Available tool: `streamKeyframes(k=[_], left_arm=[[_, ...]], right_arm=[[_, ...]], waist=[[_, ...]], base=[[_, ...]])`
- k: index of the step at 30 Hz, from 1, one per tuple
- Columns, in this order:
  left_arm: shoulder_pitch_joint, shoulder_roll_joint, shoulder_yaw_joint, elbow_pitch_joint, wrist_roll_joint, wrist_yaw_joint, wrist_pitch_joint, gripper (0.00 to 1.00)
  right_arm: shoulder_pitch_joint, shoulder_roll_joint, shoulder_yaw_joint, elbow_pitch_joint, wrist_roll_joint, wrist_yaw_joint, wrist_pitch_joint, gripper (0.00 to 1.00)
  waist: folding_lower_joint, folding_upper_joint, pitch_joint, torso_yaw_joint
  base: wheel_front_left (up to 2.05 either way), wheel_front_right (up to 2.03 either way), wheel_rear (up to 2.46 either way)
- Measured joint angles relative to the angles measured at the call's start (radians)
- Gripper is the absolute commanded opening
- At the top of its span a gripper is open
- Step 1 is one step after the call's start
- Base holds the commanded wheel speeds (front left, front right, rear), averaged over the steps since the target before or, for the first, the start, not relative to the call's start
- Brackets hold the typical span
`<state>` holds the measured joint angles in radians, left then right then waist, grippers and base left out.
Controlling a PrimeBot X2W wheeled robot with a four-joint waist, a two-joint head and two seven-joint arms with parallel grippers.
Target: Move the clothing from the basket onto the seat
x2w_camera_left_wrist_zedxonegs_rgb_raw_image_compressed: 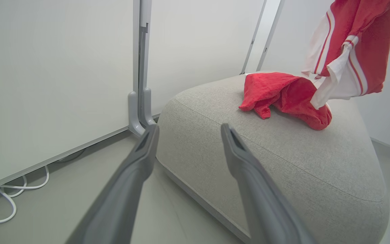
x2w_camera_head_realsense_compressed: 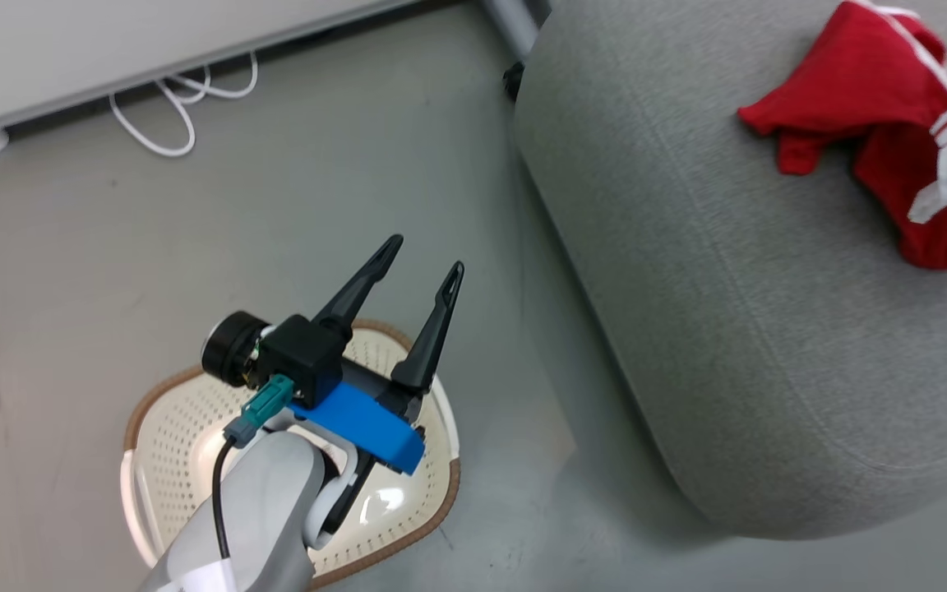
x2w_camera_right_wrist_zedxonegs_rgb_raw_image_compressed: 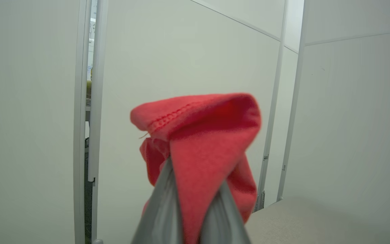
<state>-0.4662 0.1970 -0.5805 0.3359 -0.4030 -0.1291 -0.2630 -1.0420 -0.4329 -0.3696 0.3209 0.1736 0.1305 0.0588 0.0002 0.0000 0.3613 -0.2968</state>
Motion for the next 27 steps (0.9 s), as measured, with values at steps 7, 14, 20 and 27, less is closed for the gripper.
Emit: streamKeyframes(k=[7, 14, 20, 27], left_arm=[[-0.056, 0.027, -0.004, -0.057, 0.024, 0.0, 0.0, 1.0], [-0.084, 0.057, 0.011, -0.077, 0.04, 0.0, 0.0, 1.0], [-0.089, 0.058, 0.022, -0.089, 0.045, 0.0, 0.0, 1.0], [-0.089, 0.057, 0.021, -0.085, 0.045, 0.0, 0.0, 1.0]], right_arm=[[0.024, -0.02, -0.089, 0.096, 0.022, 0.0, -0.073, 0.0], [0.067, 0.009, -0.131, 0.227, 0.029, 0.0, -0.147, 0.0], [0.082, 0.028, -0.153, 0.343, 0.019, 0.0, -0.189, 0.0], [0.081, 0.013, -0.148, 0.413, 0.012, 0.0, -0.213, 0.0]], waist=[[0.0, 0.0, 0.118, 0.066], [0.0, 0.0, 0.23, 0.122], [0.0, 0.0, 0.272, 0.157], [0.0, 0.0, 0.262, 0.165]], base=[[0.0, 0.0, 0.0], [0.0, 0.0, 0.0], [0.0, 0.0, 0.0], [0.0, 0.0, 0.0]])
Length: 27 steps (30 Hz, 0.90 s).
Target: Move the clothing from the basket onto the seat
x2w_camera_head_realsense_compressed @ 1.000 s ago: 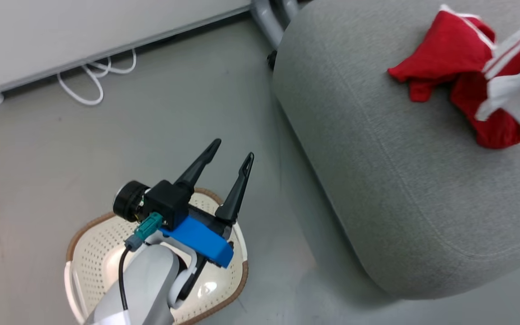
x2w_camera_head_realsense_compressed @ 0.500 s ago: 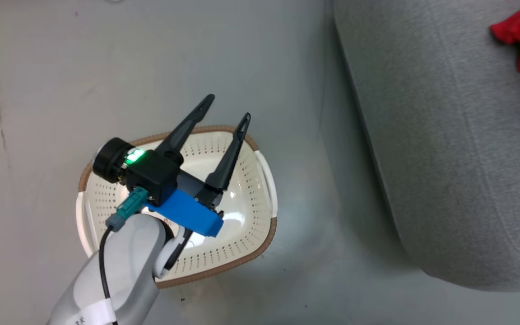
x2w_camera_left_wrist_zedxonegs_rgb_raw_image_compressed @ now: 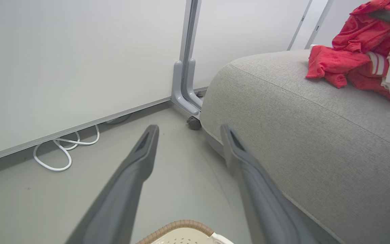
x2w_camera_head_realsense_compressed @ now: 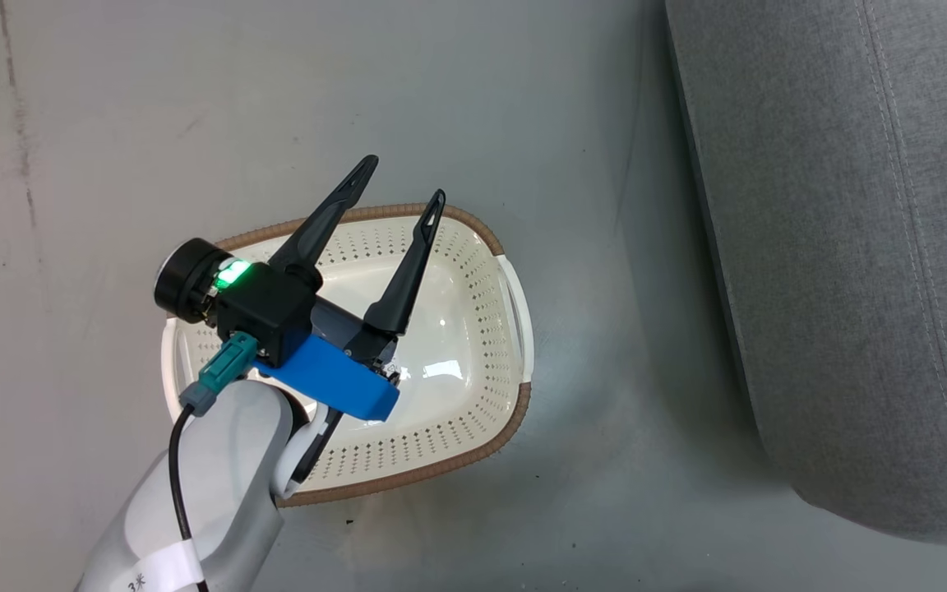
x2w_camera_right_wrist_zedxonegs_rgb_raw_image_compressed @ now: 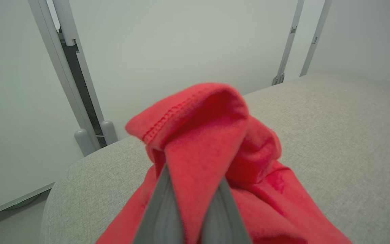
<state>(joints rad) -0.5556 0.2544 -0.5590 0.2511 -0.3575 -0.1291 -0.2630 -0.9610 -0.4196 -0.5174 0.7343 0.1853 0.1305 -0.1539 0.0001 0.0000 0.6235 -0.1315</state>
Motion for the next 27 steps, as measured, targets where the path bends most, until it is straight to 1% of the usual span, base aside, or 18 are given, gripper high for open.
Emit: streamKeyframes(k=[7, 8, 9, 10, 11, 19, 24, 27], left_arm=[[0.0, -0.006, 0.005, 0.007, 0.007, 0.0, 0.0, 1.0], [0.0, -0.008, 0.005, 0.007, 0.007, 0.0, 0.0, 1.0], [0.0, -0.009, 0.004, 0.008, 0.007, 0.0, 0.0, 1.0], [0.0, -0.009, 0.003, 0.009, 0.007, 0.0, 0.0, 1.0], [0.0, -0.01, 0.002, 0.01, 0.007, 0.0, 0.0, 1.0], [0.026, -0.032, -0.001, 0.03, -0.011, 0.0, 0.0, 1.0], [0.073, -0.049, 0.003, 0.044, -0.031, 0.0, 0.0, 1.0], [0.108, -0.066, 0.011, 0.057, -0.04, 0.0, 0.0, 1.0]], right_arm=[[-0.009, -0.01, 0.018, 0.041, 0.002, 0.0, -0.005, 0.0], [-0.011, -0.012, 0.021, 0.046, 0.002, 0.0, -0.005, 0.09], [-0.012, -0.013, 0.024, 0.049, 0.002, 0.0, -0.005, 0.32], [-0.012, -0.014, 0.026, 0.053, 0.004, 0.0, -0.006, 0.6], [-0.009, -0.014, 0.03, 0.058, 0.011, 0.0, -0.007, 1.0], [0.042, -0.014, 0.089, 0.071, 0.029, 0.0, -0.028, 1.0], [0.117, -0.008, 0.147, 0.063, 0.033, 0.0, -0.035, 1.0], [0.176, 0.008, 0.178, 0.037, 0.034, 0.0, -0.041, 1.0]], waist=[[-0.0001, 0.0, -0.011, -0.004], [-0.0001, 0.0, -0.013, -0.005], [-0.0001, 0.0, -0.014, -0.005], [-0.0001, 0.0, -0.016, -0.006], [0.0, 0.0, -0.019, -0.006], [-0.0001, 0.0, -0.072, -0.005], [-0.0001, 0.0, -0.142, -0.003], [-0.0002, 0.0, -0.194, -0.001]], base=[[0.0, 0.0, 0.0], [0.0, 0.0, 0.0], [0.0, 0.0, 0.0], [0.0, 0.0, 0.0], [0.0, 0.0, 0.0], [0.0, 0.0, 0.0], [0.0, 0.0, 0.0], [0.0, 0.0, 0.0]])
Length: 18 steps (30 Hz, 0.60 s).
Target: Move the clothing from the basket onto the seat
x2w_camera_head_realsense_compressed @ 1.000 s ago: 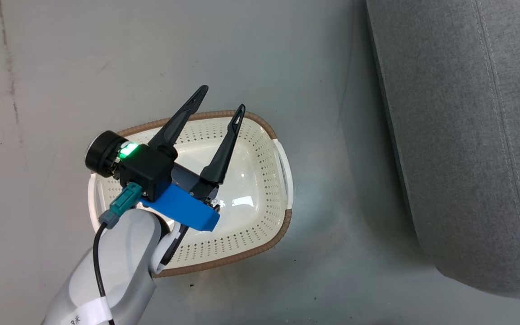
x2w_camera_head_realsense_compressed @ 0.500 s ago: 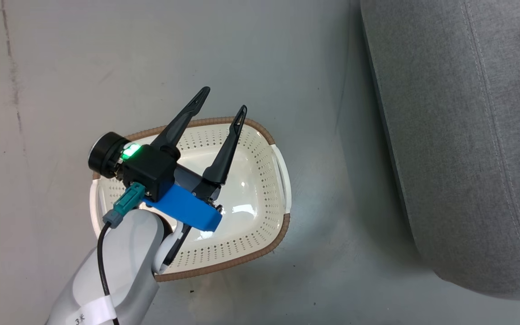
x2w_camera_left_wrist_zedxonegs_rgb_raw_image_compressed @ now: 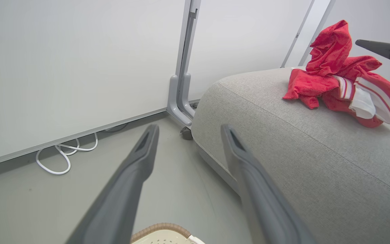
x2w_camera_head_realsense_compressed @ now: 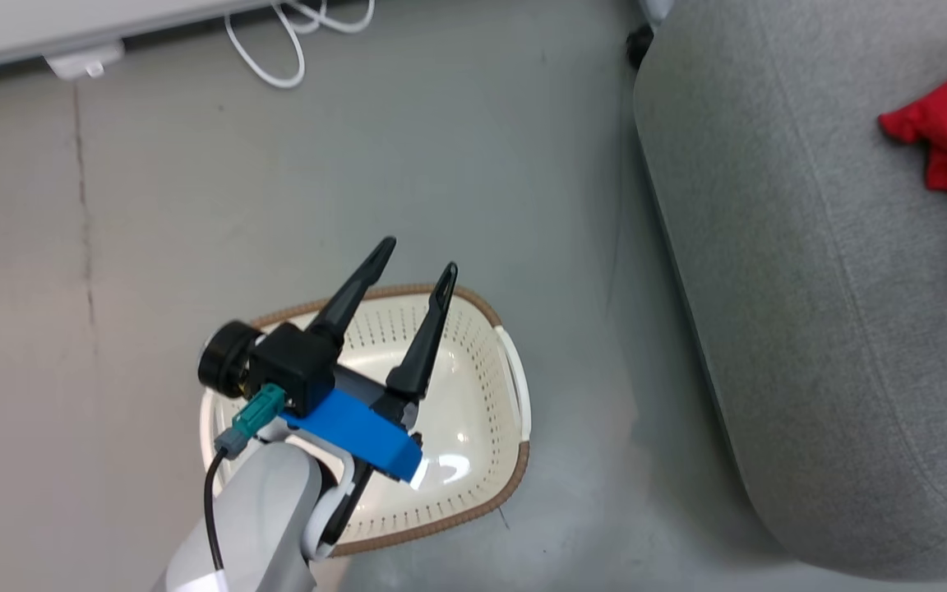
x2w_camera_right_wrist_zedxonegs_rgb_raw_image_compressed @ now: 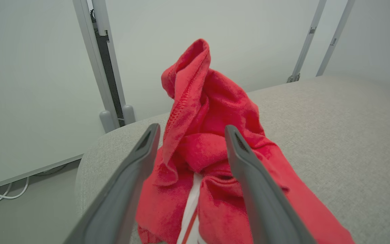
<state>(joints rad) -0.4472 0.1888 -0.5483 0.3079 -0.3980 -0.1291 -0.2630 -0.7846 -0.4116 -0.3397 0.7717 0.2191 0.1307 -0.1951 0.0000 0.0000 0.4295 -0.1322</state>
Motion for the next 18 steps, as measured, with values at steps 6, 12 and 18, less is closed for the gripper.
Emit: streamKeyframes(k=[6, 12, 18], left_arm=[[0.076, -0.027, 0.036, 0.029, -0.014, 0.0, 0.0, 1.0], [0.155, -0.05, 0.093, 0.052, -0.017, 0.0, 0.0, 1.0], [0.234, -0.064, 0.172, 0.059, 0.002, 0.0, 0.0, 1.0]], right_arm=[[0.162, 0.047, 0.041, -0.133, 0.017, 0.0, -0.01, 1.0], [0.365, 0.134, 0.076, -0.327, 0.009, 0.0, 0.02, 1.0], [0.538, 0.248, 0.094, -0.495, -0.021, 0.0, 0.06, 1.0]], waist=[[-0.0001, 0.0, -0.118, 0.01], [-0.0002, 0.0, -0.235, 0.028], [-0.0003, 0.0001, -0.327, 0.057]], base=[[0.0, 0.0, 0.0], [0.0, 0.0, 0.0], [0.0, 0.0, 0.0]])
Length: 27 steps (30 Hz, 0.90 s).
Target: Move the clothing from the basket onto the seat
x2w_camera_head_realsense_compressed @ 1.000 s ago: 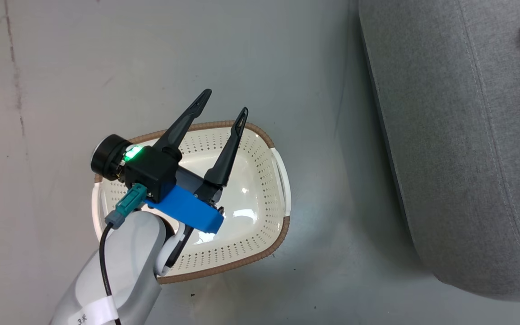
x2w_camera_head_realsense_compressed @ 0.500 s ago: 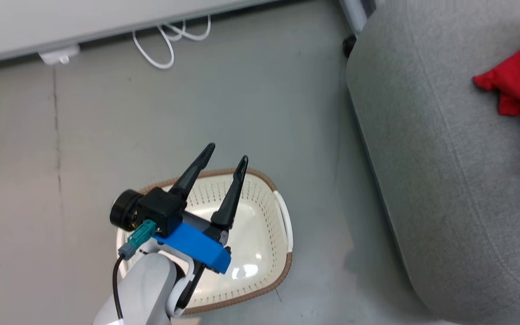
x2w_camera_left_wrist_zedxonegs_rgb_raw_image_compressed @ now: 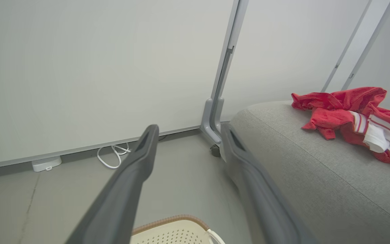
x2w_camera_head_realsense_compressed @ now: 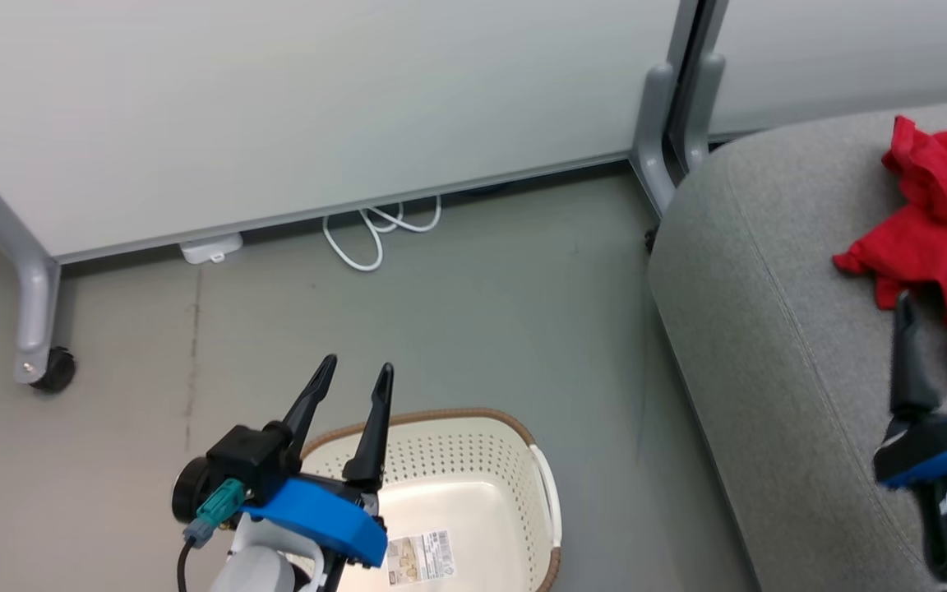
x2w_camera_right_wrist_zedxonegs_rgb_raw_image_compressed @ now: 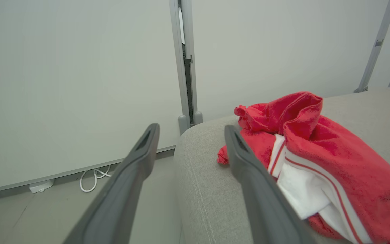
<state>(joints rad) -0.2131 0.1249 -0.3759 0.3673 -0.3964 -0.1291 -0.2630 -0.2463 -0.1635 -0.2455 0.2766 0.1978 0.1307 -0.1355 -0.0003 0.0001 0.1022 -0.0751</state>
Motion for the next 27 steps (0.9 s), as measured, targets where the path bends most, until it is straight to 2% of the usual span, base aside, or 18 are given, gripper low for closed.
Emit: streamKeyframes(k=[4, 9, 18, 27], left_arm=[[0.04, -0.008, 0.043, 0.007, 0.014, 0.0, 0.0, 1.0], [0.068, -0.013, 0.079, 0.013, 0.028, 0.0, 0.0, 1.0], [0.088, -0.021, 0.13, 0.026, 0.037, 0.0, 0.0, 1.0], [0.108, -0.022, 0.168, 0.046, 0.038, 0.0, 0.0, 1.0]], right_arm=[[0.089, 0.057, 0.029, -0.063, -0.017, 0.0, 0.001, 1.0], [0.175, 0.093, 0.063, -0.109, -0.024, 0.0, -0.003, 1.0], [0.242, 0.11, 0.099, -0.143, -0.039, 0.0, -0.006, 1.0], [0.275, 0.112, 0.131, -0.139, -0.001, 0.0, -0.024, 1.0]], waist=[[0.0, -0.0001, -0.034, 0.034], [0.0, 0.0, -0.061, 0.086], [0.0001, 0.0, -0.089, 0.164], [0.0002, 0.0, -0.099, 0.202]], base=[[0.0, 0.0, 0.0], [0.0, 0.0, 0.0], [0.0, 0.0, 0.0], [0.0, 0.0, 0.0]])
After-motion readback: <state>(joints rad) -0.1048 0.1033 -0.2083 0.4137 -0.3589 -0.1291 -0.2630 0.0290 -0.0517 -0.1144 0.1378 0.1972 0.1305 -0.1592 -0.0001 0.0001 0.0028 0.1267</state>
